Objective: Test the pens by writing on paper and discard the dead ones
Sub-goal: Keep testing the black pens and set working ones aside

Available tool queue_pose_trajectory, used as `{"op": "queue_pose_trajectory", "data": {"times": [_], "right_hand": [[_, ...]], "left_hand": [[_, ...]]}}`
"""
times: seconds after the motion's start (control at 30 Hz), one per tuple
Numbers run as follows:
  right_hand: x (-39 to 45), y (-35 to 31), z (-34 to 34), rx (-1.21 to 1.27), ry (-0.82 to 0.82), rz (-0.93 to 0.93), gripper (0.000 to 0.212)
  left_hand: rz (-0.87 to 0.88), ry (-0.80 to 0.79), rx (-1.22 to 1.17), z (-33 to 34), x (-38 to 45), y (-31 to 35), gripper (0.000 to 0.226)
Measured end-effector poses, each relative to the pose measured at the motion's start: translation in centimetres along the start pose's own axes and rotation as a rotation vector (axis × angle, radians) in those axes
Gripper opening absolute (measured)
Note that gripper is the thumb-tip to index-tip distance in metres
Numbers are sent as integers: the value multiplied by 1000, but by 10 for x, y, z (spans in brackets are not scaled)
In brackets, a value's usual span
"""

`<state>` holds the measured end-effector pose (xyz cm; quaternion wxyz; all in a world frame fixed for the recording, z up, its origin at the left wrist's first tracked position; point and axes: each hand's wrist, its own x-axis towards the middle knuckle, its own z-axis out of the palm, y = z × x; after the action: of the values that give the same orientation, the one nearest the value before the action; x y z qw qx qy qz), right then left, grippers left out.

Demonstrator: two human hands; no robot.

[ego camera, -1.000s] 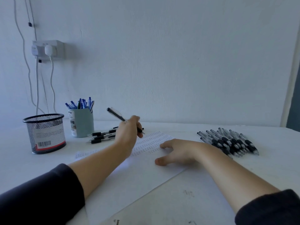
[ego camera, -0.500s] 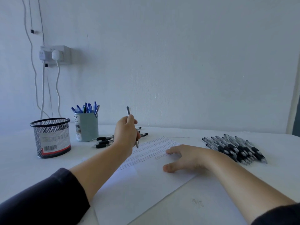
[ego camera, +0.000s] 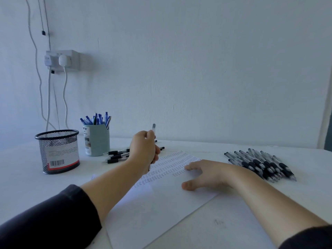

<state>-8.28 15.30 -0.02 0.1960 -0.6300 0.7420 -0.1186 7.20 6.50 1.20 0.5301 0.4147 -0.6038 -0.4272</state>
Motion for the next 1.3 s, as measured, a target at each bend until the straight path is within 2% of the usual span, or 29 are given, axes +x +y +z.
{"op": "queue_pose_trajectory", "data": {"times": [0.3,0.37,0.43,0.47,0.53,0.73,0.9,0.97,1.07,1.2,1.3], "right_hand": [[-1,0,0,7,21,-18,76],[-2,0,0,16,43,-37,70],[-3,-1,0,59,69,-53,56],[-2,-1,0,95,96,-67,47],[0,-3,0,157,194,-103,33],[6,-8,0,337,438,-227,17],[10,-6,0,279,545,-248,12],[10,-3,-4,224,626,-203,10],[6,9,-16,165,849,-39,13],[-8,38,-37,255,1082,317,16],[-15,65,-45,288,1137,571,15]], "left_hand": [[-55,77,-28,3,6,-6,24],[-82,69,-72,3,6,-7,26],[-107,28,-137,4,3,-7,18],[-114,-1,-170,5,1,-6,13],[-124,-55,-198,7,-4,-5,26],[-85,-150,-277,18,-15,-4,49],[-48,-195,-310,23,-20,-4,41],[-39,-216,-234,22,-19,-6,44],[-7,-240,-63,20,-16,-11,50],[31,-235,89,21,-11,-15,38],[36,-243,137,21,-9,-18,27]]}}
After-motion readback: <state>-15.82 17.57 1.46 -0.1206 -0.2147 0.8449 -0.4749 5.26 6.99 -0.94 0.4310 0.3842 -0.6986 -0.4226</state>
